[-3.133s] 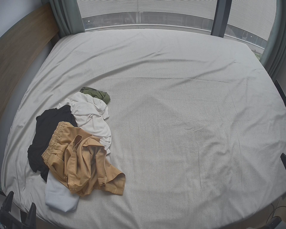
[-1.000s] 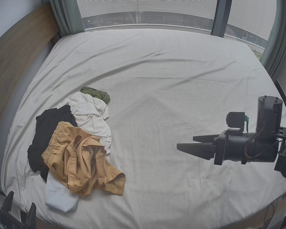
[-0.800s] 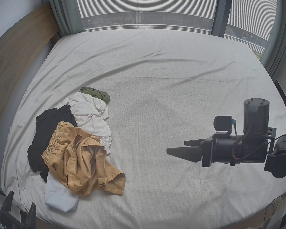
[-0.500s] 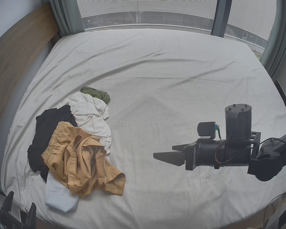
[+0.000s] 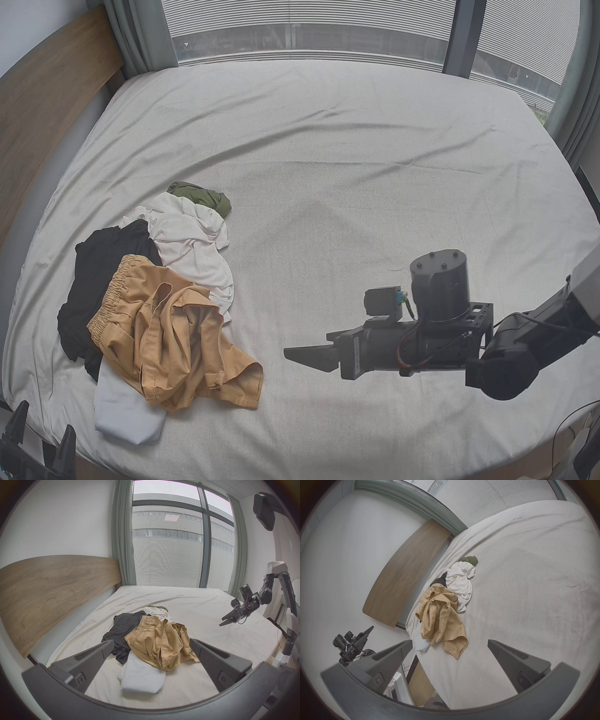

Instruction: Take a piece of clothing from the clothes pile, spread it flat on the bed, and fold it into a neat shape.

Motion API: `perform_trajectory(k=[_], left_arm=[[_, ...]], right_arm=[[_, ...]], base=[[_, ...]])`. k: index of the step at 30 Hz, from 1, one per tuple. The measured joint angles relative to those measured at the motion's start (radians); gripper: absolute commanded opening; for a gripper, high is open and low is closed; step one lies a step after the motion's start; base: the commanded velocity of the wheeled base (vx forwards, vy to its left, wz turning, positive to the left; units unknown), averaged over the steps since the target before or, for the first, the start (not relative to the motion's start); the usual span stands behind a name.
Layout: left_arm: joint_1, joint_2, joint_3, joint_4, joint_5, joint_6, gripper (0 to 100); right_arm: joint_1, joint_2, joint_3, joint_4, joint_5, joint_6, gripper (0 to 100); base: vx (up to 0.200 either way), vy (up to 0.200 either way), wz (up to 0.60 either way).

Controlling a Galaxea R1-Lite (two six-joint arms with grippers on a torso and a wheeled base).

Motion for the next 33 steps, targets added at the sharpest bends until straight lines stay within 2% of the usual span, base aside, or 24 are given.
perform_trajectory(k=[10,19,33], left_arm=[[0.000,0.000,0.000,0.000,0.001,-0.004,100],[0.000,0.000,0.000,0.000,0.002,-0.006,100],[0.000,0.000,0.000,0.000,0.003,-0.006,100]], right_arm=[[0.053,0.134,-0.032,-0.103,-0.042,0.051,100],[0.080,0.219,-0.104,-0.084,-0.050,0.056,100],[0.126,0.360,-0.218,-0.067,-0.136,0.055,100]], base=[[0.000,0.000,0.00],[0.000,0.000,0.00],[0.000,0.000,0.00]])
